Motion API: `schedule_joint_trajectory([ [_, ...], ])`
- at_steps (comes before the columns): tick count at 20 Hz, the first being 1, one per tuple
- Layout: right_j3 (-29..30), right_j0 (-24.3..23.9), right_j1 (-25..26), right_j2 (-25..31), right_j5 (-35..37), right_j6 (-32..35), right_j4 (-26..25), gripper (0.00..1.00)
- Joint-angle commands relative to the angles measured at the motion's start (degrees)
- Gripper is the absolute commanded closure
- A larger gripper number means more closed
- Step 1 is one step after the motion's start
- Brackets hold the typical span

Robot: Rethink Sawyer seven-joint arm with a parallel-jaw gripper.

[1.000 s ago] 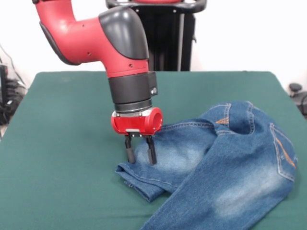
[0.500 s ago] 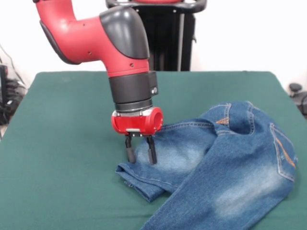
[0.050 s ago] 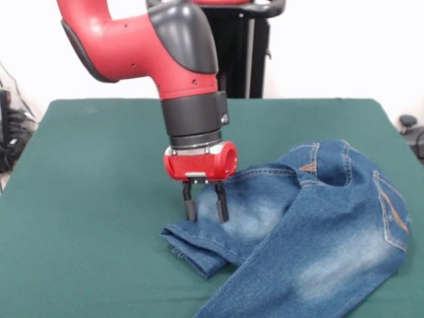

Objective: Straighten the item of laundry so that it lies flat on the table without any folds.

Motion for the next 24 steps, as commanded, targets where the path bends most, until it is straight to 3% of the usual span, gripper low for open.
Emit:
schedule_joint_trajectory([
  [1, 5.6, 4.1, -4.5, 0.6, 10.5, 9.6, 4.7, 0.00],
  [8, 6.5, 3.9, -7.2, -0.2, 12.9, 8.8, 5.7, 0.00],
  [24, 4.9, 2.1, -3.4, -0.8, 9.8, 7.0, 2.7, 0.00],
])
